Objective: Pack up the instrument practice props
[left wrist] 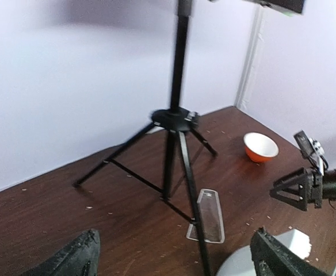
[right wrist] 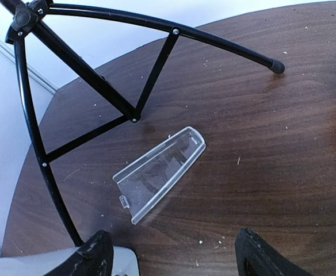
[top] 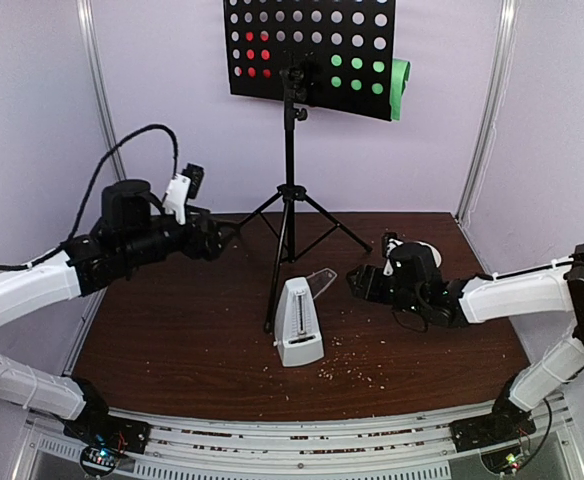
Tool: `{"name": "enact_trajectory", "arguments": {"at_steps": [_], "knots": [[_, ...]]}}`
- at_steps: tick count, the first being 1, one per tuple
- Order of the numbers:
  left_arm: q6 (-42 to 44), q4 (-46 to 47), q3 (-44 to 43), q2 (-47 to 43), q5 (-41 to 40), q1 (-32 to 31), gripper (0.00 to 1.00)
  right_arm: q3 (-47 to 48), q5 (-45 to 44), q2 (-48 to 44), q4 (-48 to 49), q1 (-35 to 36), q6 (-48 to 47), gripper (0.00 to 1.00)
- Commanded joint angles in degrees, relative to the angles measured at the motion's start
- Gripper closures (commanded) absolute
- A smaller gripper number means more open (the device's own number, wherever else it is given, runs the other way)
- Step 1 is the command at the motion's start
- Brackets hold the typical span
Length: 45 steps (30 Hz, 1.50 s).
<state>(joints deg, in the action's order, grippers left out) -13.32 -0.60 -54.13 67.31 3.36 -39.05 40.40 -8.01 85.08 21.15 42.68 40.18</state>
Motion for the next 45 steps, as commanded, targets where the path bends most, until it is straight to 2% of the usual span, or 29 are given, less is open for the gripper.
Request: {"name": "enact_trajectory", "arguments": {"at_steps": [1, 8, 16, 29, 34, 40, 45], "knots": [[4.54, -3.09, -1.39, -4.80, -1.33, 7.15, 0.04, 9.69, -4.22, 7.61, -9.64, -0.21, 2.84, 0.25], [9.17, -2.51, 0.62, -5.78, -6.28, 8.30, 0.03, 24.50, -6.62, 22.54, -21.05, -0.57, 4.29, 0.27], [7.63, -2.31, 1.52, -5.87, -3.62, 8.35, 0.03, 34.18, -9.15, 31.87, -25.95, -0.58, 2.13, 0.27], [6.87, -2.60, 1.90, -5.23, -3.88, 8.30, 0.03, 40.63, -11.05, 39.71, -27.77, -0.57, 0.12, 0.37], [6.86, -2.81, 1.93, -4.69, -4.01, 8.33, 0.03, 41.85, -11.19, 41.30, -29.13, -0.61, 0.02, 0.47], [6.81, -2.95, 1.95, -3.83, -3.96, 8.32, 0.03, 38.73, -12.41, 39.91, -27.60, -0.58, 1.61, 0.61], [6.73, -3.27, 1.98, -3.18, -4.18, 8.29, 0.03, 35.74, -15.24, 37.78, -26.62, -0.66, 1.98, 0.76]]}}
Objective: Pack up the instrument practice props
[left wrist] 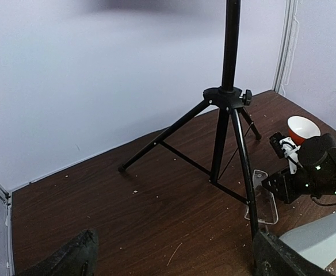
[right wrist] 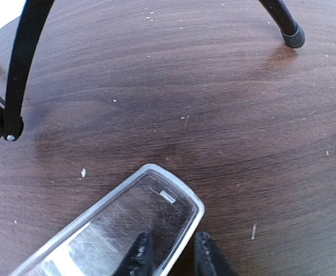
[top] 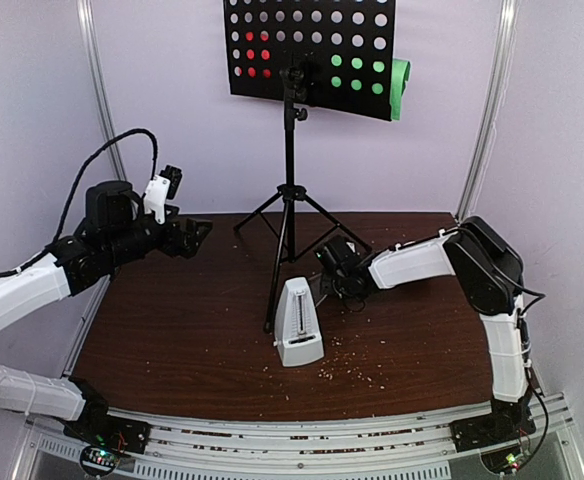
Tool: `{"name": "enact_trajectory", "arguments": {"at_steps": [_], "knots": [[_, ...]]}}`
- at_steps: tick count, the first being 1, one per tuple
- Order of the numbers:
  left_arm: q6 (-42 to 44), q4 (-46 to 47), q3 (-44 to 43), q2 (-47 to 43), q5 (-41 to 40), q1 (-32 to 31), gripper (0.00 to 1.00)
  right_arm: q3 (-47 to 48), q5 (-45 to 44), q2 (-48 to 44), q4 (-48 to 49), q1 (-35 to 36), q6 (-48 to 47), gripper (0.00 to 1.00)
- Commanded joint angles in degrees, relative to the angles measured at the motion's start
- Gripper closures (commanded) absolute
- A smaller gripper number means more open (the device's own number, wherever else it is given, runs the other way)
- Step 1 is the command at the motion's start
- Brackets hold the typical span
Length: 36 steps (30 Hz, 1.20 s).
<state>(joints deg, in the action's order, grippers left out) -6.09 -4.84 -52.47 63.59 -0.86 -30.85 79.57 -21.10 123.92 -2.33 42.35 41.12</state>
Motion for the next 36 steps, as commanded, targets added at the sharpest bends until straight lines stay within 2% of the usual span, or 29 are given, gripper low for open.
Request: {"name": "enact_trajectory", "arguments": {"at_steps": [1, 10, 17, 21, 24, 28, 30, 36], "knots": [[-0.50, 0.97, 0.27, 0.68, 0.06, 0.11, 0.03, -3.84, -2.58, -1.47, -3.12, -0.41, 0.98, 0.79], [-0.34, 0.88, 0.44, 1.71, -0.69, 0.11, 0.03, -10.30, -2.81, -7.76, -0.24, -1.15, 2.45, 0.99], [0.94, 0.86, 0.80, 1.80, -2.08, 0.16, 0.04, -16.64, -1.94, -15.03, 2.31, -2.27, 2.41, 1.00], [0.87, 0.89, 0.38, 1.30, -4.35, -1.45, 0.13, -19.34, -3.35, -19.63, 1.28, -2.75, 1.36, 1.00], [0.09, 0.97, -0.76, 2.22, -10.60, -8.54, 0.18, -21.11, -5.26, -24.00, -0.89, -3.03, -0.03, 1.00], [-0.70, 1.04, -5.58, 8.63, -21.81, -23.51, 0.19, -25.04, -6.79, -31.46, -2.07, -3.24, -1.06, 1.00], [-1.22, 1.42, -9.61, 12.69, -25.71, -28.83, 0.19, -26.95, -6.96, -36.26, -2.75, -3.32, -1.13, 1.00], [-3.57, 4.96, -22.37, 25.52, -27.28, -37.68, 0.21, -29.82, -7.78, -48.04, -4.54, -3.23, -0.62, 1.00]]}}
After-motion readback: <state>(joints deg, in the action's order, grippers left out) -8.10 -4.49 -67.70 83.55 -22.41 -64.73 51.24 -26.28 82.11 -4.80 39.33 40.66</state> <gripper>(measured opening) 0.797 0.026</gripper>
